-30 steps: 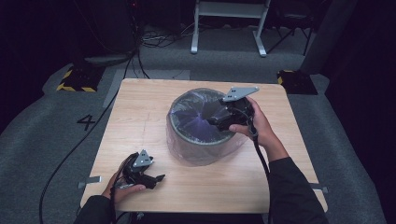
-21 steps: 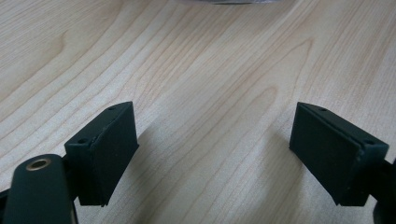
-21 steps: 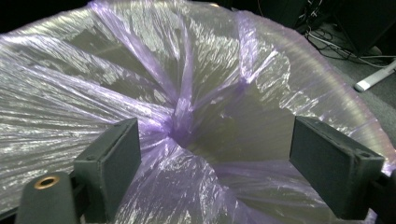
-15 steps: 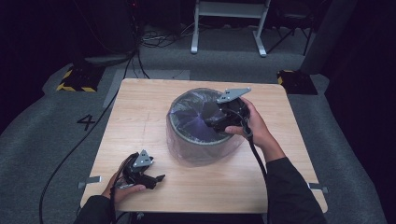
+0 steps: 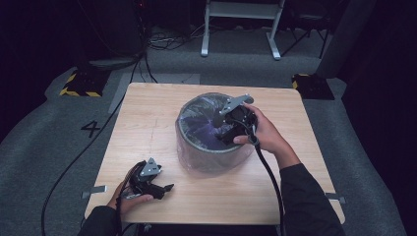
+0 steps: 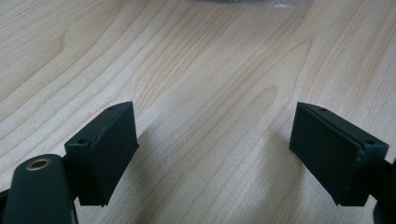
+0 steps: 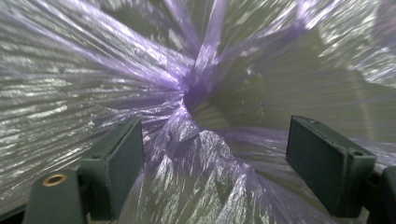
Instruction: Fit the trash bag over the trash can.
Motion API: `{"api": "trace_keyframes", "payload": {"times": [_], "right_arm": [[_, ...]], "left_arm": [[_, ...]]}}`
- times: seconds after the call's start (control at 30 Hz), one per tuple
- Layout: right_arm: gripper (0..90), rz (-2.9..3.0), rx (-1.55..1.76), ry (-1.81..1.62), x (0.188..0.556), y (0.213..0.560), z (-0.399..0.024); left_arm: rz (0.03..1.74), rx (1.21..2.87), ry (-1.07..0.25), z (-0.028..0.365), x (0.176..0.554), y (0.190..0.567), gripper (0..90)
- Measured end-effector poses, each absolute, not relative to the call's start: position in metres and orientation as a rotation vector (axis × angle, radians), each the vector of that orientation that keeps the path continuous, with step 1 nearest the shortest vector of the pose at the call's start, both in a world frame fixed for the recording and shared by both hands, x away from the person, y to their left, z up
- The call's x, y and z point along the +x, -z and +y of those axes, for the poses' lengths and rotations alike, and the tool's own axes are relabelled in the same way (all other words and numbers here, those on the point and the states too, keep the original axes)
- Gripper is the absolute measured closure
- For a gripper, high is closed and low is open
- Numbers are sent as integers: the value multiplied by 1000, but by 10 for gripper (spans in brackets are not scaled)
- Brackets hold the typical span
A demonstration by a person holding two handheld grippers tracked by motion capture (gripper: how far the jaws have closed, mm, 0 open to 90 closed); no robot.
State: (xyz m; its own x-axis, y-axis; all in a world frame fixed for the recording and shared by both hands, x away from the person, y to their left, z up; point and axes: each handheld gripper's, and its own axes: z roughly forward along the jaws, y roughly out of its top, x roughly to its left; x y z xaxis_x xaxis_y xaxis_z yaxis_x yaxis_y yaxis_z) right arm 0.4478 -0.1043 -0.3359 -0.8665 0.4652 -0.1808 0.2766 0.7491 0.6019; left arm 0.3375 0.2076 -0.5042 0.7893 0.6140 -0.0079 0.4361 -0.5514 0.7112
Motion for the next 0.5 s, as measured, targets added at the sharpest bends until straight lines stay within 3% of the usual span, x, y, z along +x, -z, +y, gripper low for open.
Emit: {"api": "trace_keyframes", "payload": {"times": [0.5], "right_arm": [[186, 2692, 600, -752, 452, 337, -100]], "left_arm": [[772, 2242, -313, 208, 338, 504, 147]]}}
